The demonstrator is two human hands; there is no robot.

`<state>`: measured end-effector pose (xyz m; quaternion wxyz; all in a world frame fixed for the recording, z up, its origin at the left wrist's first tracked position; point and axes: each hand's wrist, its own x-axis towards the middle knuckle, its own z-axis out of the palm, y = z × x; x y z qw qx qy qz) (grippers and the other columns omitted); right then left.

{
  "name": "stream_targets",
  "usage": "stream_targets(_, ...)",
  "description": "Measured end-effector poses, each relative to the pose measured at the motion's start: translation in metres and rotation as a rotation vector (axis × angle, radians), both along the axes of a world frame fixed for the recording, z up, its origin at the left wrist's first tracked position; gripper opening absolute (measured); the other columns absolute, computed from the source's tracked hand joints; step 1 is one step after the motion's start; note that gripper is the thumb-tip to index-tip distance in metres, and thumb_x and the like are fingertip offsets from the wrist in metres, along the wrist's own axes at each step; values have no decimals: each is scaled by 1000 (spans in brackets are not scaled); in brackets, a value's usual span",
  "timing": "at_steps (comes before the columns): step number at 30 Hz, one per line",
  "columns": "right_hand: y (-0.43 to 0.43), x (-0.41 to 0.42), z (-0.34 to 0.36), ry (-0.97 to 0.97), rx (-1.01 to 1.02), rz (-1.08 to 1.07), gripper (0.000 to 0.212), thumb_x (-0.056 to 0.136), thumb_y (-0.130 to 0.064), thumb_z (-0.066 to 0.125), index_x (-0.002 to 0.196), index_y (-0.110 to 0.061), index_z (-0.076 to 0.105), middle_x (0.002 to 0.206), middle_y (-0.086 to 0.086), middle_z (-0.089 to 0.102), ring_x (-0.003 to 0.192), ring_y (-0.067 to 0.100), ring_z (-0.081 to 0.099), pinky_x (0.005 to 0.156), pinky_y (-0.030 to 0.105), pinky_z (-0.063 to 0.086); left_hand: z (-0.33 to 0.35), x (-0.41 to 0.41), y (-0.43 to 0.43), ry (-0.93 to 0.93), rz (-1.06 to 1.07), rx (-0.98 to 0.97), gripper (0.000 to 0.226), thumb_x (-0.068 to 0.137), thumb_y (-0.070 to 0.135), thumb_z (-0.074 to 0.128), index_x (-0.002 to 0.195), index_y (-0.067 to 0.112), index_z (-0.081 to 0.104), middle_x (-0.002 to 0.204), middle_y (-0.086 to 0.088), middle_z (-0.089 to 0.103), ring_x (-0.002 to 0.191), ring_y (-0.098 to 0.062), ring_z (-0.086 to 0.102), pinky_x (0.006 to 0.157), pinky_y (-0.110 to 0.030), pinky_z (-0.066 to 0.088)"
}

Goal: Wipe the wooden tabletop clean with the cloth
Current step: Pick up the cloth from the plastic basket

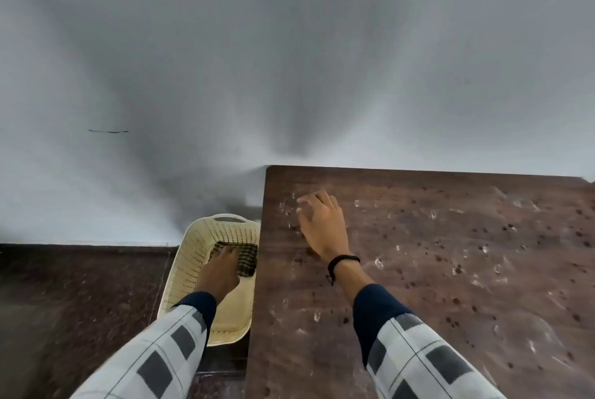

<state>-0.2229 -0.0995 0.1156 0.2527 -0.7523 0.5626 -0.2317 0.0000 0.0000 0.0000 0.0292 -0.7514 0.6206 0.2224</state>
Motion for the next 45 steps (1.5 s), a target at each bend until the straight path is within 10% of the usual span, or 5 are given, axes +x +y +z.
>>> stream_targets(7,-8,-3,-4,-29,-28,-40,22,98,-23,62,118,-20,70,122,-4,61,118,17,48,102,36,41,-29,-6,-6,-1,48,173,87,78,19,82,149,16,33,157,-6,26,140,-31,38,102,-44,48)
stream_targets(31,-5,4,-35,-111,-111,-52,17,96,-17,67,113,-17,72,115,-7,63,112,12,51,98,39,48,-96,11,-25,-222,-99,-53,43,97,15,46,139,20,50,145,1,49,131,-20,49,111,-35,38)
stream_targets(39,0,8,-32,-181,-64,-108,18,97,-17,66,114,-16,72,115,-6,63,109,11,48,97,29,46,-56,25,-25,174,310,-111,34,96,0,45,128,2,53,131,-16,55,113,-35,58,94,-47,49)
stream_targets(43,6,15,-22,-248,14,-137,20,97,-19,66,116,-20,71,114,-12,59,113,10,49,95,22,40,-6,42,-20,398,533,-325,13,98,9,50,100,14,62,93,-3,65,80,-18,63,75,-47,59)
stream_targets(45,7,19,-15,-291,61,-134,20,98,-22,66,118,-23,70,112,-18,55,113,8,51,96,21,40,23,49,-21,481,663,-379,15,101,11,49,110,14,60,103,-4,64,94,-21,63,84,-48,57)
